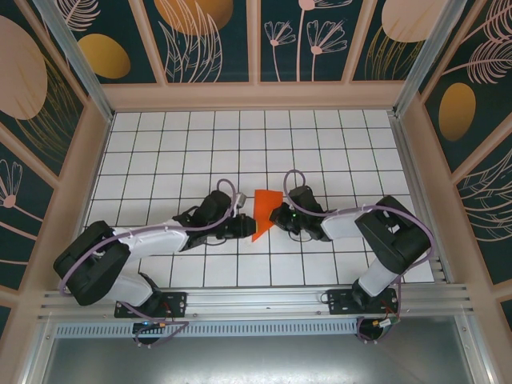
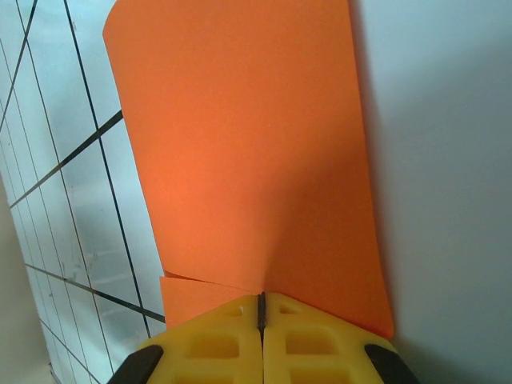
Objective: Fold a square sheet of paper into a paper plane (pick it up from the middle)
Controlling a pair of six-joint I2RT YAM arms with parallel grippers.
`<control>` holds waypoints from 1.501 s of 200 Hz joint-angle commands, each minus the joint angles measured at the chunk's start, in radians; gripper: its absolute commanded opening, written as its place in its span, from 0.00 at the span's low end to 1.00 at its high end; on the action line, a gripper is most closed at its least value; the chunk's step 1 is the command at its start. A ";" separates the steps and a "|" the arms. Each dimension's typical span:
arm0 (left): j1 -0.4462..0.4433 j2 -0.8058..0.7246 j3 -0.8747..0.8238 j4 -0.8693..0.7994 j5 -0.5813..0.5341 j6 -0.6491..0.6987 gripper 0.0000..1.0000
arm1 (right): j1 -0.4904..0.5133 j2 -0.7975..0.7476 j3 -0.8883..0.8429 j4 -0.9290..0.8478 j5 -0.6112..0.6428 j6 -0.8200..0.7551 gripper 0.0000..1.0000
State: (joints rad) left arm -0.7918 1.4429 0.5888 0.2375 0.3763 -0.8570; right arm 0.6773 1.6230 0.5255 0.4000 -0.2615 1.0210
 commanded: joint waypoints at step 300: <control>0.000 0.307 -0.007 -0.061 -0.125 0.076 0.04 | 0.069 0.028 -0.090 0.127 -0.002 0.000 0.07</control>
State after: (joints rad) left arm -0.7918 1.6997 0.6243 0.3145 0.3511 -0.8146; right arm 0.7631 1.6173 0.4568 0.5179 -0.2932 1.0245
